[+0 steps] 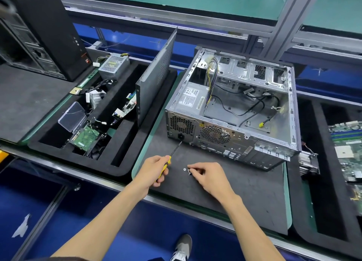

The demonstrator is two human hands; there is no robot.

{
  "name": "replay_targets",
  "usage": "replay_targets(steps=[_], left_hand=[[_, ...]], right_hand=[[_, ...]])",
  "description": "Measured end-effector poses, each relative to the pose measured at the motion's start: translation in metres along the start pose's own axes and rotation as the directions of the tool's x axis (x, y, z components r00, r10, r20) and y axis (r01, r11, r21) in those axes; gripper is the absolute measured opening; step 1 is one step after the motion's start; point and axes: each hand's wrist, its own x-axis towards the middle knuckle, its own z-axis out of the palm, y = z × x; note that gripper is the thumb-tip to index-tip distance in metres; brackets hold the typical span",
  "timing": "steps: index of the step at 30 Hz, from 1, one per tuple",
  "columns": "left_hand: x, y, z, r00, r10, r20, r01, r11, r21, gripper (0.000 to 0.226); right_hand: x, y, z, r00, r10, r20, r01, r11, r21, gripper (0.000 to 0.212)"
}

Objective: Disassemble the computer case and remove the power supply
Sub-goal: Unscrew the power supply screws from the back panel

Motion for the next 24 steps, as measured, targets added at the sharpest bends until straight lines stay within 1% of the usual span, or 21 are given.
replay_targets(steps=[2, 4, 7, 9, 11, 12, 14, 15, 16, 18, 20, 21, 22, 23, 24], left_hand=[[0.001, -0.002, 0.001, 1.0, 0.007, -0.006, -0.007, 1.0, 0.017, 0.027], [0.002, -0.002, 0.003, 1.0, 0.016, -0.011, -0.015, 0.999, 0.044, 0.027], [0.003, -0.002, 0.007, 0.999, 0.043, -0.032, -0.04, 0.996, 0.085, 0.026], [0.004, -0.002, 0.011, 0.995, 0.085, -0.044, -0.078, 0.987, 0.142, 0.025], [0.004, -0.003, 0.014, 0.989, 0.141, -0.045, -0.127, 0.966, 0.227, 0.024], [0.004, -0.005, 0.016, 0.985, 0.165, -0.042, -0.149, 0.952, 0.266, 0.023], [0.005, -0.007, 0.018, 0.978, 0.203, -0.044, -0.178, 0.928, 0.327, 0.021], [0.006, -0.009, 0.019, 0.975, 0.218, -0.049, -0.187, 0.917, 0.353, 0.02], [0.007, -0.01, 0.02, 0.972, 0.23, -0.052, -0.194, 0.906, 0.376, 0.019], [0.009, -0.012, 0.022, 0.969, 0.241, -0.054, -0.198, 0.889, 0.414, 0.02], [0.011, -0.013, 0.024, 0.969, 0.241, -0.056, -0.192, 0.875, 0.444, 0.019], [0.012, -0.013, 0.025, 0.969, 0.242, -0.058, -0.19, 0.869, 0.456, 0.019], [0.012, -0.012, 0.026, 0.968, 0.243, -0.057, -0.19, 0.866, 0.461, 0.019], [0.012, -0.011, 0.028, 0.968, 0.244, -0.054, -0.192, 0.867, 0.46, 0.019], [0.012, -0.01, 0.029, 0.968, 0.244, -0.051, -0.195, 0.868, 0.457, 0.02]], right_hand=[[0.001, 0.0, 0.0, 1.0, 0.01, 0.001, -0.01, 1.0, 0.023, 0.016], [0.003, 0.0, 0.0, 0.999, 0.031, -0.018, -0.03, 0.996, 0.088, 0.015], [0.007, -0.006, -0.003, 0.991, 0.098, -0.087, -0.07, 0.957, 0.28, 0.017], [0.009, -0.014, -0.005, 0.978, 0.146, -0.147, -0.081, 0.922, 0.379, 0.021], [0.01, -0.024, -0.01, 0.965, 0.16, -0.206, -0.06, 0.905, 0.422, 0.023], [0.01, -0.03, -0.014, 0.961, 0.141, -0.237, -0.03, 0.907, 0.419, 0.022], [0.009, -0.046, -0.028, 0.942, 0.041, -0.332, 0.094, 0.921, 0.378, 0.021], [0.009, -0.056, -0.038, 0.916, -0.028, -0.4, 0.177, 0.924, 0.34, 0.02], [0.01, -0.066, -0.05, 0.875, -0.1, -0.473, 0.259, 0.923, 0.284, 0.018], [0.016, -0.084, -0.079, 0.753, -0.246, -0.61, 0.388, 0.915, 0.111, 0.012], [0.029, -0.093, -0.111, 0.627, -0.366, -0.688, 0.432, 0.898, -0.084, 0.012], [0.038, -0.094, -0.126, 0.601, -0.389, -0.698, 0.409, 0.9, -0.15, 0.013], [0.046, -0.093, -0.138, 0.615, -0.381, -0.69, 0.355, 0.915, -0.189, 0.014], [0.054, -0.091, -0.147, 0.671, -0.339, -0.659, 0.272, 0.94, -0.207, 0.016], [0.063, -0.085, -0.152, 0.756, -0.265, -0.599, 0.166, 0.962, -0.216, 0.019]])
